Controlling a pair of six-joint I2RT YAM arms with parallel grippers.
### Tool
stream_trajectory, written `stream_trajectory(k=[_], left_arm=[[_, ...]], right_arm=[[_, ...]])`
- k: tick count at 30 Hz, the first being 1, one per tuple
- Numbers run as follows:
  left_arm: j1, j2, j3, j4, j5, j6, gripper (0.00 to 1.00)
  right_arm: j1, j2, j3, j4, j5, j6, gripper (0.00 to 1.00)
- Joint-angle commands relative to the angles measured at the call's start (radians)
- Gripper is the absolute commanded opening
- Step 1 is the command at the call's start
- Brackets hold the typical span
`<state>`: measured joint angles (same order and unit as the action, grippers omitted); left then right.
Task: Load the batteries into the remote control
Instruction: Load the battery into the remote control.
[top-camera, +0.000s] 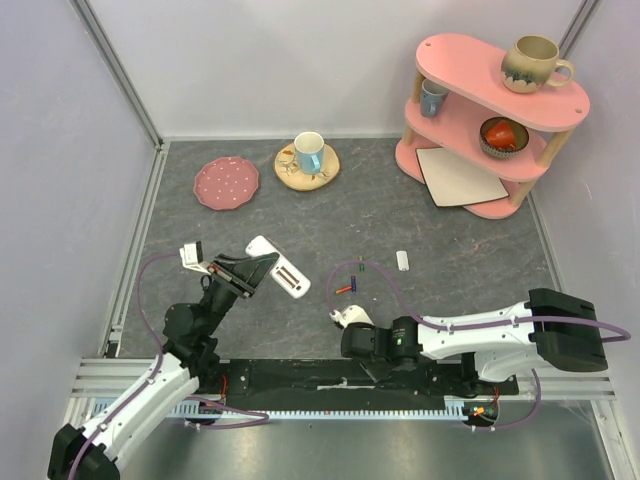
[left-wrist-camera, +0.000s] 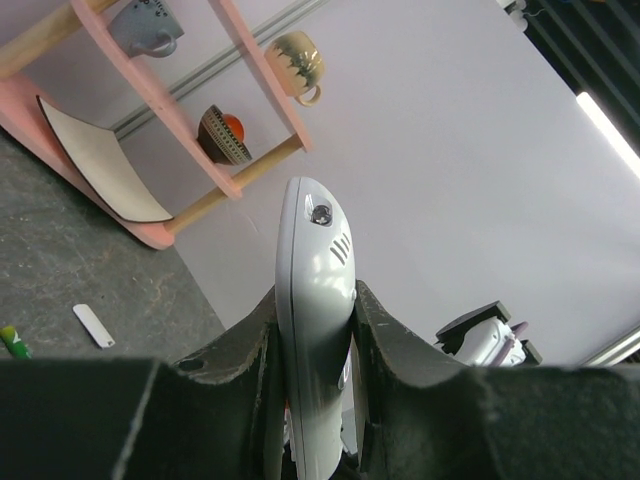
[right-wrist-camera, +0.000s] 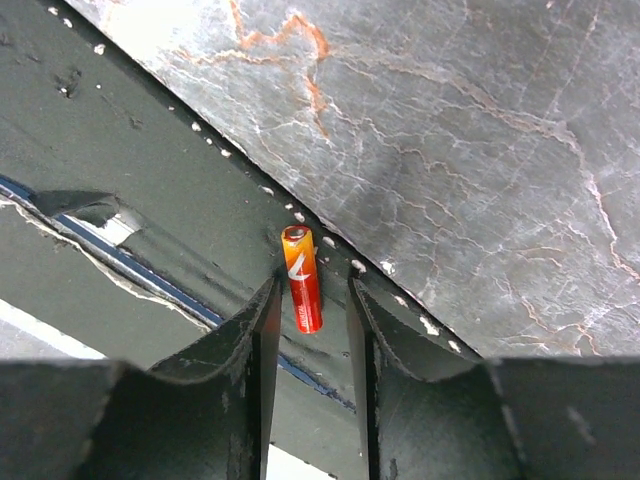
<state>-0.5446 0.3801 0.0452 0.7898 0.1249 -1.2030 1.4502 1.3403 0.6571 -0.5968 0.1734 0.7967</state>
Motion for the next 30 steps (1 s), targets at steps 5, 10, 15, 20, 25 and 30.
stream_trajectory(k=[5, 10, 15, 20, 25, 30], left_arm=[[0.005, 0.049, -0.139, 0.037, -0.001, 0.034, 0.02], [0.005, 0.066, -0.139, 0.042, -0.001, 0.034, 0.02], [0.005, 0.075, -0.137, 0.039, 0.001, 0.033, 0.02], [0.005, 0.138, -0.096, 0.040, 0.002, 0.033, 0.02], [0.005, 0.345, -0.030, 0.170, 0.041, 0.013, 0.02], [0.005, 0.584, 0.044, 0.400, 0.093, -0.056, 0.02]], right_arm=[[0.025, -0.024, -0.014, -0.015, 0.011, 0.019, 0.41], [0.029, -0.027, -0.019, -0.024, 0.009, 0.012, 0.35], [0.029, -0.027, -0.014, -0.021, 0.011, 0.012, 0.22], [0.030, -0.087, 0.053, -0.098, 0.118, 0.041, 0.06], [-0.028, -0.170, 0.292, -0.268, 0.287, 0.024, 0.00], [-0.151, -0.146, 0.571, -0.359, 0.317, -0.117, 0.00]])
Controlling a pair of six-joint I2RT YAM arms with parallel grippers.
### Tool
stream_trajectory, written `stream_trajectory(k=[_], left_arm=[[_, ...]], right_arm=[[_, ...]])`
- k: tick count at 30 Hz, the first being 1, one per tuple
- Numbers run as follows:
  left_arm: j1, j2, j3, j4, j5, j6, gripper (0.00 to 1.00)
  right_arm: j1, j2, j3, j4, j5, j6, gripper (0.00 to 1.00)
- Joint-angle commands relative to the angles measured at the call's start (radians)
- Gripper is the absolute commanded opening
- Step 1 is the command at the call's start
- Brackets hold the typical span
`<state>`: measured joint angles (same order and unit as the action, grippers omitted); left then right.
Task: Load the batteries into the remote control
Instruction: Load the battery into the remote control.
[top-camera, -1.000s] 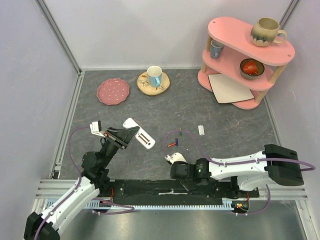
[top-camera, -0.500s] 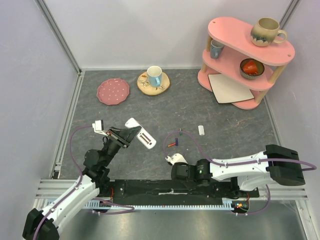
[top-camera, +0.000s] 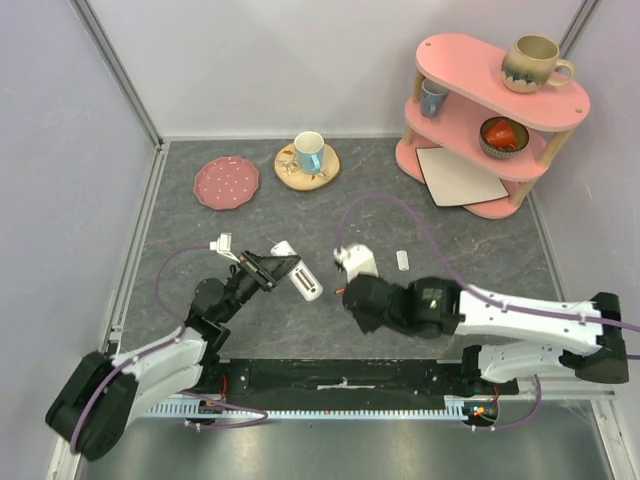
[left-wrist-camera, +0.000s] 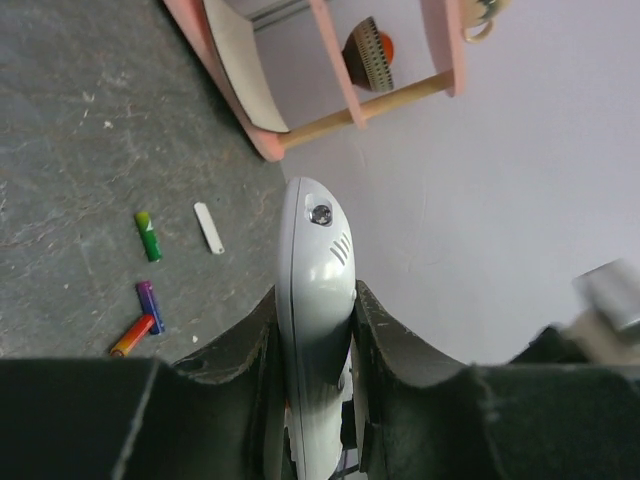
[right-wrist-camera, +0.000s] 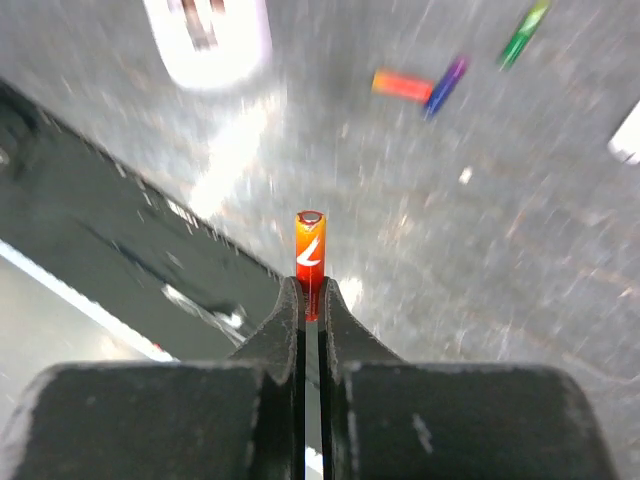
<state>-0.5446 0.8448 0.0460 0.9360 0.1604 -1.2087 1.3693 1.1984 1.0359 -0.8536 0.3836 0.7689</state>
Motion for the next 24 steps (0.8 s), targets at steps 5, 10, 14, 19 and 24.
stream_trajectory(k=[5, 10, 14, 19, 24], left_arm=[[0.003, 0.385, 0.109, 0.547, 0.122, -0.141, 0.02], [0.000, 0.551, 0.132, 0.708, 0.165, -0.193, 0.02], [0.000, 0.562, 0.143, 0.728, 0.179, -0.186, 0.02], [0.000, 0.553, 0.152, 0.728, 0.203, -0.155, 0.02], [-0.005, 0.527, 0.143, 0.728, 0.214, -0.112, 0.02]], right_arm=[[-0.114, 0.073, 0.348, -0.122, 0.101, -0.224, 0.00], [-0.200, 0.128, 0.369, -0.046, -0.087, -0.321, 0.00], [-0.245, 0.165, 0.351, 0.016, -0.176, -0.335, 0.03], [-0.269, 0.199, 0.375, 0.050, -0.274, -0.348, 0.00], [-0.269, 0.256, 0.404, 0.039, -0.370, -0.347, 0.00]])
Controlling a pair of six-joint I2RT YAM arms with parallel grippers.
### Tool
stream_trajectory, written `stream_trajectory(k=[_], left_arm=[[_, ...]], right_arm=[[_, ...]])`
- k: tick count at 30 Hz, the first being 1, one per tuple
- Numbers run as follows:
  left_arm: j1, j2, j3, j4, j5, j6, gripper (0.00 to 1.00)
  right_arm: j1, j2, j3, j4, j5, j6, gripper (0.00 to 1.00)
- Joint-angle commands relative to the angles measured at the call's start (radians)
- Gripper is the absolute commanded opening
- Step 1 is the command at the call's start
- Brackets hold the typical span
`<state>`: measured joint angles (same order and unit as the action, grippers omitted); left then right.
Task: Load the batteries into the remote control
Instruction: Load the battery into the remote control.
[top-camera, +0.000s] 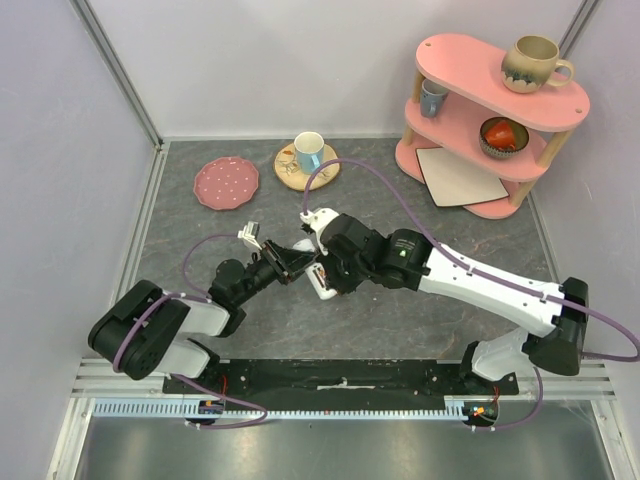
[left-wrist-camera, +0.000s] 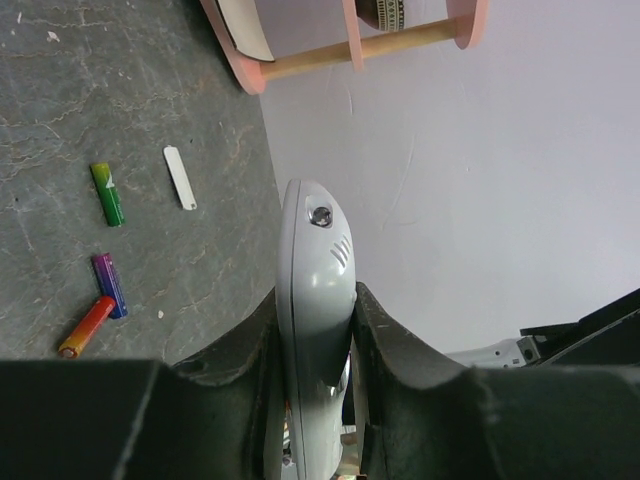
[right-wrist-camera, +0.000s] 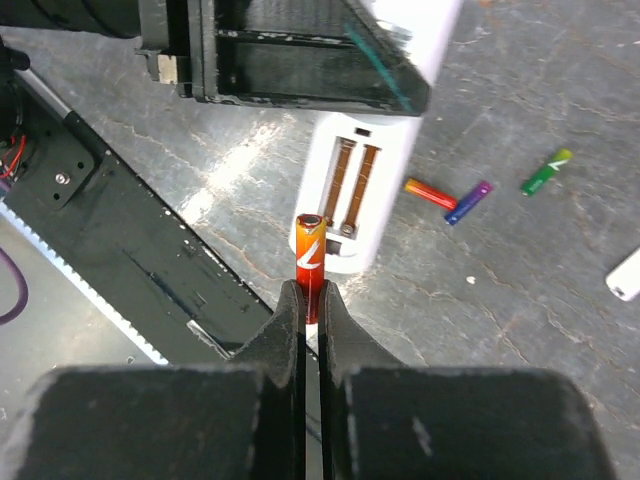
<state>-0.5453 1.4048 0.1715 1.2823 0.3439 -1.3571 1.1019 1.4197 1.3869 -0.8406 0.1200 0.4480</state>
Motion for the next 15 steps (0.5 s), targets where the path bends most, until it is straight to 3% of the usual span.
stream_trajectory(k=[1, 15], left_arm=[[-0.004, -0.036, 0.016, 0.382, 0.029, 0.041, 0.02], [-0.004, -0.086, -0.067, 0.382, 0.020, 0.119, 0.02]], right_arm=[[-0.002, 0.045, 0.060, 0.014, -0.114, -0.028, 0.00], [-0.014, 0.067, 0.075, -0.038, -0.163, -0.066, 0.00]])
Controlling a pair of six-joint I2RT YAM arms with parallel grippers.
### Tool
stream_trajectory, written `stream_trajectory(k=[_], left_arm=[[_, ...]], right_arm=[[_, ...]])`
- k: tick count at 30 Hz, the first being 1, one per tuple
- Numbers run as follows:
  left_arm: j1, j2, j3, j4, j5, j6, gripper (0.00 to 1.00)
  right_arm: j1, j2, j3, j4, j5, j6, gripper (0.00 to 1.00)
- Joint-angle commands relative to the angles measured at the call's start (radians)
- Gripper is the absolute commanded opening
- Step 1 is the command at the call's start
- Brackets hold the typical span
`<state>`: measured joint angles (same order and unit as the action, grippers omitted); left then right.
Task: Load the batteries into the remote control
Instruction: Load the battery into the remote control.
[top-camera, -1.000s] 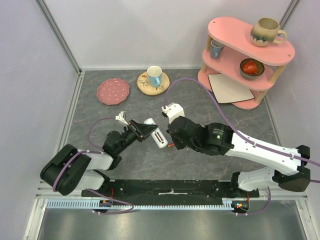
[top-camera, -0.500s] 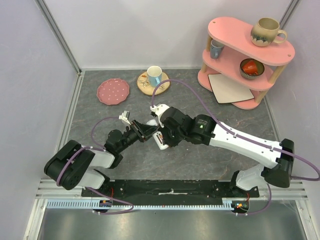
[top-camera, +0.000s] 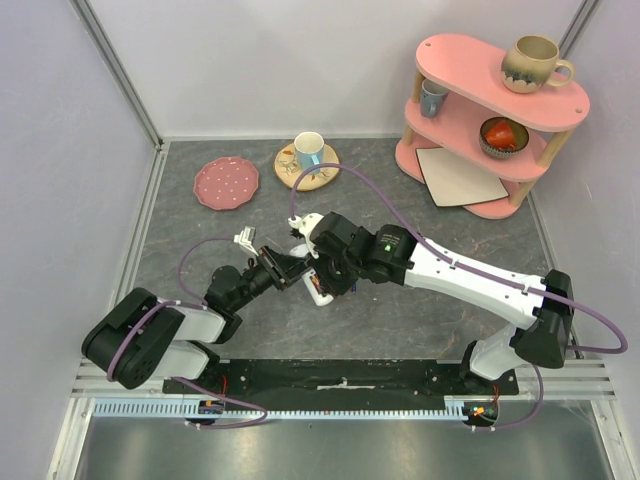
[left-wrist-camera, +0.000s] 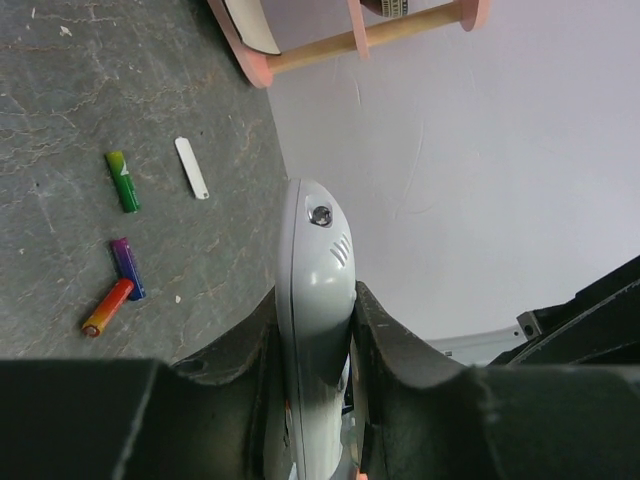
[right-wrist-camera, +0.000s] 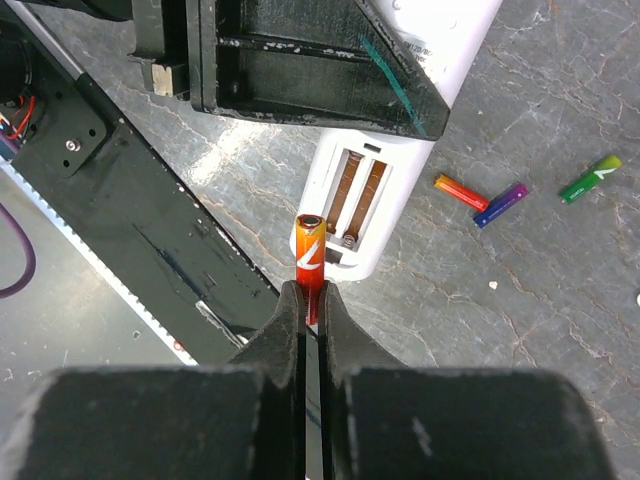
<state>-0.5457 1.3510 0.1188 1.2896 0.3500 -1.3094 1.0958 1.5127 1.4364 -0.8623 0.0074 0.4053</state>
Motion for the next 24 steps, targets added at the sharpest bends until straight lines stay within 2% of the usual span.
stream_trajectory(k=[1, 7, 24], left_arm=[[-0.005, -0.038, -0.019, 0.375, 0.006, 0.073, 0.02], [-0.020, -0.052, -0.041, 0.375, -0.063, 0.093, 0.02], [-0.065, -0.116, -0.053, 0.297, -0.181, 0.128, 0.02]], right_arm=[[-0.013, -0.016, 0.022, -0.018, -0.060, -0.020, 0.00], [-0.036, 0.024, 0.012, -0.024, -0.115, -0.007, 0.00], [-0.048, 0.095, -0.005, 0.006, -0.113, 0.026, 0.00]])
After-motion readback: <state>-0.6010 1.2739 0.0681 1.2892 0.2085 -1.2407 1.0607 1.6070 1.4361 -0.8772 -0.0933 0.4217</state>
